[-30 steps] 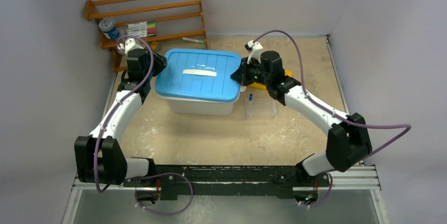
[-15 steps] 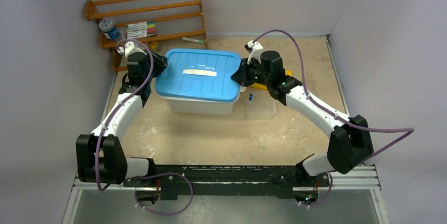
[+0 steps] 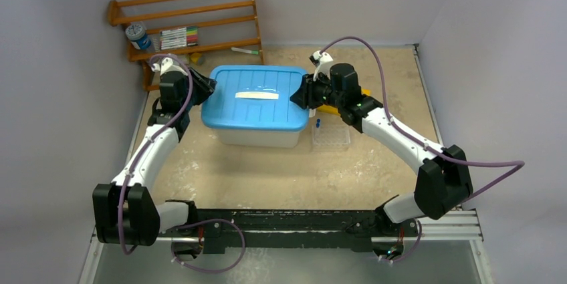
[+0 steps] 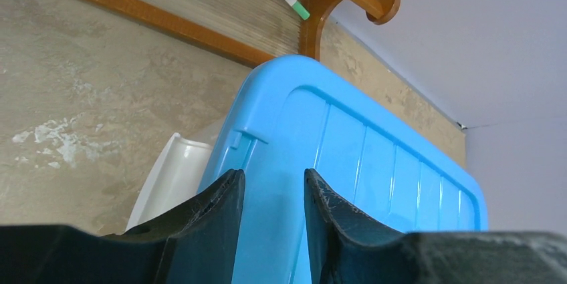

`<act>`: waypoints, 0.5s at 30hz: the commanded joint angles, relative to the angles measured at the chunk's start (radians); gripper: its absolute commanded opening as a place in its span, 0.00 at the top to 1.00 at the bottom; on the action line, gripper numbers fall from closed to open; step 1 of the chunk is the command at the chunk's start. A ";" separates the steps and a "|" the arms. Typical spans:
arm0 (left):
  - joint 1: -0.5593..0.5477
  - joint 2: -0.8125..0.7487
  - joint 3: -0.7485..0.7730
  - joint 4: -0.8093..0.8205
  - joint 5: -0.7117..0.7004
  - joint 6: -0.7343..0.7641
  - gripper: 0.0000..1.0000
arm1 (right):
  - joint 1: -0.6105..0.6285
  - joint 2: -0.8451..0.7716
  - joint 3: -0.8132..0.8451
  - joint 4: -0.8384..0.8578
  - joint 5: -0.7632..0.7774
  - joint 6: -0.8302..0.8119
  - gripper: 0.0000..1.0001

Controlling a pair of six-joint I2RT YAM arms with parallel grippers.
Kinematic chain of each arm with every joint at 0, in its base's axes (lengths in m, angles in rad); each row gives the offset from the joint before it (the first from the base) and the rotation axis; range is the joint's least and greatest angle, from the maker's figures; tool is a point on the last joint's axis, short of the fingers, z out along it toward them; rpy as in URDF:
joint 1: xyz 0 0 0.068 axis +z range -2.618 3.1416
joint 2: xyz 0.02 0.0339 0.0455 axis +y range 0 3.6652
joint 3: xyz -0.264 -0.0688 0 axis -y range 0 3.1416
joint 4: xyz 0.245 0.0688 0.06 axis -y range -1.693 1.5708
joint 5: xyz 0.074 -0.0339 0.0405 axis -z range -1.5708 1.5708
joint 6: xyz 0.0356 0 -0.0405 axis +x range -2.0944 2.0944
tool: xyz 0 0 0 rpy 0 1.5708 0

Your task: Organize the chemistry lab equipment

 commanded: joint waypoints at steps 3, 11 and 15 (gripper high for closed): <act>-0.007 -0.028 0.040 -0.085 0.010 0.065 0.62 | -0.002 0.007 0.046 0.000 0.004 -0.006 0.60; -0.007 -0.052 0.083 -0.130 -0.019 0.107 0.61 | -0.003 0.001 0.117 0.024 0.001 -0.006 0.79; -0.006 -0.058 0.113 -0.139 -0.029 0.122 0.61 | -0.003 0.032 0.136 0.102 -0.022 0.029 0.98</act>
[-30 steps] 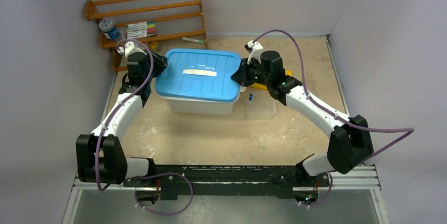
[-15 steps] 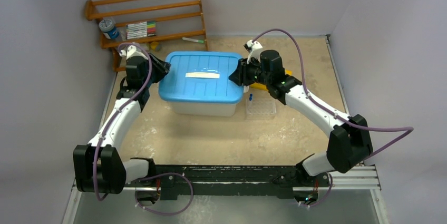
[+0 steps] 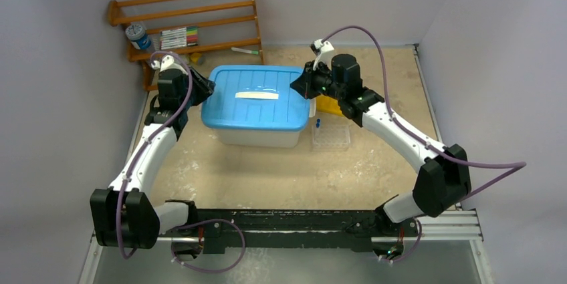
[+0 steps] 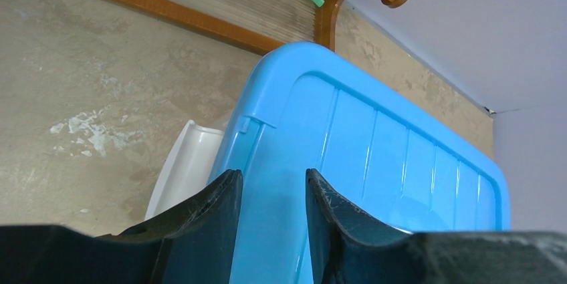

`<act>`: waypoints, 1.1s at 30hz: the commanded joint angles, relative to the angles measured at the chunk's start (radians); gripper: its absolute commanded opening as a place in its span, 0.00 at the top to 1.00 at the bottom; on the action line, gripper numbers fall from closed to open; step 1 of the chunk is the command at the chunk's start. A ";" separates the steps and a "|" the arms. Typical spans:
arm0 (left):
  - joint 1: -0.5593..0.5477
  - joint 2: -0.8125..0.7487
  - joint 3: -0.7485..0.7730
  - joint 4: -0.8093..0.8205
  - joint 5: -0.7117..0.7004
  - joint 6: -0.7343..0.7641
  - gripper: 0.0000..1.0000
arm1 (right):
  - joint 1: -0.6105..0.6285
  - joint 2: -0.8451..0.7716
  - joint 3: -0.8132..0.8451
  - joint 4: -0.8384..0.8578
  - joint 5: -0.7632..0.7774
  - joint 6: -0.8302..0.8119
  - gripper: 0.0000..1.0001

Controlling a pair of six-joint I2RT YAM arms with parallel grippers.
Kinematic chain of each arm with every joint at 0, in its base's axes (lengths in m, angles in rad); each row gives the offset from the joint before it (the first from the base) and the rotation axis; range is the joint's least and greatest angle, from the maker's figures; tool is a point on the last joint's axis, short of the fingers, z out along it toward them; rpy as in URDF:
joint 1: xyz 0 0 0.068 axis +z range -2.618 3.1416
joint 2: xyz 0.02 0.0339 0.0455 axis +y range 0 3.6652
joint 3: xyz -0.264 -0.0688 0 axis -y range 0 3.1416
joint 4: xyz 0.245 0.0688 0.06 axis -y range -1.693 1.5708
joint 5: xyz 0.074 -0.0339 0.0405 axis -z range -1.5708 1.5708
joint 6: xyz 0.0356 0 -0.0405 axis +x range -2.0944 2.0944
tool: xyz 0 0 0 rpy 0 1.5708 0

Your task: Organize the chemistry lab equipment

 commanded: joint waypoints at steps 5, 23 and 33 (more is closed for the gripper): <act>-0.004 -0.015 0.071 -0.009 -0.004 0.046 0.61 | -0.024 0.089 -0.004 0.127 -0.028 0.075 1.00; -0.003 -0.008 0.070 0.042 0.010 0.023 0.60 | -0.107 -0.004 -0.045 0.231 -0.168 0.121 1.00; -0.004 0.045 0.056 0.118 0.180 0.013 0.72 | -0.117 -0.071 -0.132 0.238 -0.131 0.161 1.00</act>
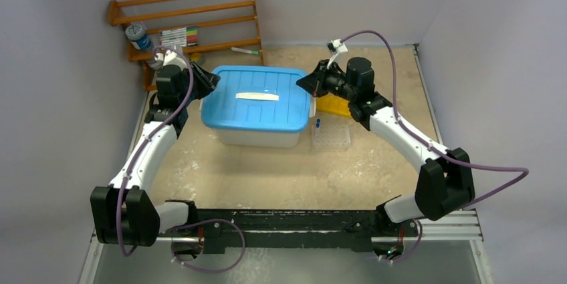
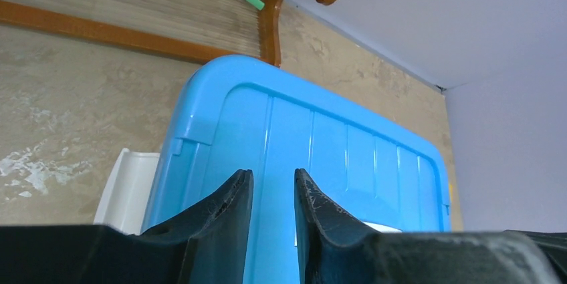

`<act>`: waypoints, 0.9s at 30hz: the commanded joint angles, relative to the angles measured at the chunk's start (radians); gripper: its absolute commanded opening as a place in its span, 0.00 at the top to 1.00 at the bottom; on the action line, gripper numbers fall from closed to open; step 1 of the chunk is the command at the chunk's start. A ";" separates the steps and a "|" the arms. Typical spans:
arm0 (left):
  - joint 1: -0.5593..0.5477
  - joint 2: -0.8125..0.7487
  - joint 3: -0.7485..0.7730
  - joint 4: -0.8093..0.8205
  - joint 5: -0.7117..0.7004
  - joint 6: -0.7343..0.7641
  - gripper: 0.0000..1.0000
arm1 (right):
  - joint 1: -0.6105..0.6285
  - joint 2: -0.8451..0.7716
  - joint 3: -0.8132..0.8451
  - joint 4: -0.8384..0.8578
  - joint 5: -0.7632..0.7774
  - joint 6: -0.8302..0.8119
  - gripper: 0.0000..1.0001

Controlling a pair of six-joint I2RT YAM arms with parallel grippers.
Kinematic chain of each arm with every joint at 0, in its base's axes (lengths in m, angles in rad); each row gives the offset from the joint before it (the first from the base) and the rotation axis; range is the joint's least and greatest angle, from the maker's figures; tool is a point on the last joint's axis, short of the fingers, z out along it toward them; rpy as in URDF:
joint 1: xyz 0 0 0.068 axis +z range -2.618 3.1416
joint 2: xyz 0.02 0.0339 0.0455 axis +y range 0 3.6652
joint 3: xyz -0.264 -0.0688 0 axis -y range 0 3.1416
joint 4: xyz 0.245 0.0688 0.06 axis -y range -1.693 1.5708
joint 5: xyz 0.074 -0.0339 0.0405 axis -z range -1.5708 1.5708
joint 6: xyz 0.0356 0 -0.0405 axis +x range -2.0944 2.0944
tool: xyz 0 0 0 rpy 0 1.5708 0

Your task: Organize the chemistry lab equipment

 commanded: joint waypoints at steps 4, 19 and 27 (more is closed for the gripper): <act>-0.003 0.125 0.006 0.040 0.116 -0.027 0.73 | -0.061 -0.105 -0.088 -0.001 0.013 0.023 1.00; -0.011 0.060 0.091 0.022 0.094 -0.022 0.73 | -0.081 -0.156 -0.024 -0.155 0.079 -0.032 0.39; -0.165 0.143 0.149 -0.008 0.062 0.034 0.73 | -0.055 -0.074 -0.014 -0.226 0.144 -0.021 0.18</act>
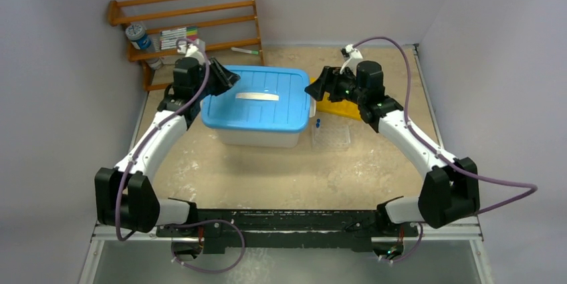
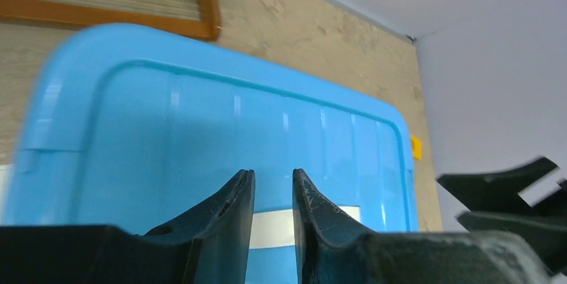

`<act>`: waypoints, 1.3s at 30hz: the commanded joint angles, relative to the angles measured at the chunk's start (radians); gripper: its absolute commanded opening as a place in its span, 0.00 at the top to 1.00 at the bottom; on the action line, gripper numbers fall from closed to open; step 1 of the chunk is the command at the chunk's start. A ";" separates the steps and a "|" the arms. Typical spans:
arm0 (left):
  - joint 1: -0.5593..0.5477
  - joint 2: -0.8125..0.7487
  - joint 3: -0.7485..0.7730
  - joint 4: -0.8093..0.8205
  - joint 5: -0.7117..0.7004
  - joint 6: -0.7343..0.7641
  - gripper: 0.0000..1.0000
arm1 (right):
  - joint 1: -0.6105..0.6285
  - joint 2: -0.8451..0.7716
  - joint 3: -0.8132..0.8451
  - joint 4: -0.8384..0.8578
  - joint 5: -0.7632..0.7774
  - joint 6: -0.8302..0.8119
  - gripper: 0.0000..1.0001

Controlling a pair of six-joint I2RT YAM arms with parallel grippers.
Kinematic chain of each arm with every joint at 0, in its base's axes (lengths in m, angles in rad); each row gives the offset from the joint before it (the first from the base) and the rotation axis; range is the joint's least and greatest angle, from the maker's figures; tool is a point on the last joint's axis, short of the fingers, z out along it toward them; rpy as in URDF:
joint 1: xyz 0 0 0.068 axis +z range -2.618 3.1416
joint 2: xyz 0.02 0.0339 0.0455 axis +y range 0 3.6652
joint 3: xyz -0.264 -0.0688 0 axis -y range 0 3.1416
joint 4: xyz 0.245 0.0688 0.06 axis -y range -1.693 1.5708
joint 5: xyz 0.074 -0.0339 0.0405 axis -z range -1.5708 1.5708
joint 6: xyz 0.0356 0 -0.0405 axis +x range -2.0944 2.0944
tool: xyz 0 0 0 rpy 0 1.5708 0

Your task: Organize the chemistry lab equipment

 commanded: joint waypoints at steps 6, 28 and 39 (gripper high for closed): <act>-0.122 0.082 0.035 0.006 -0.010 0.045 0.73 | 0.034 0.059 0.030 -0.100 0.068 0.004 0.13; -0.123 0.081 -0.048 0.001 0.005 0.036 0.73 | 0.036 0.130 -0.031 0.041 -0.106 0.050 0.37; -0.123 0.074 -0.042 -0.003 0.008 0.038 0.73 | 0.112 0.143 0.020 -0.069 0.022 0.020 0.69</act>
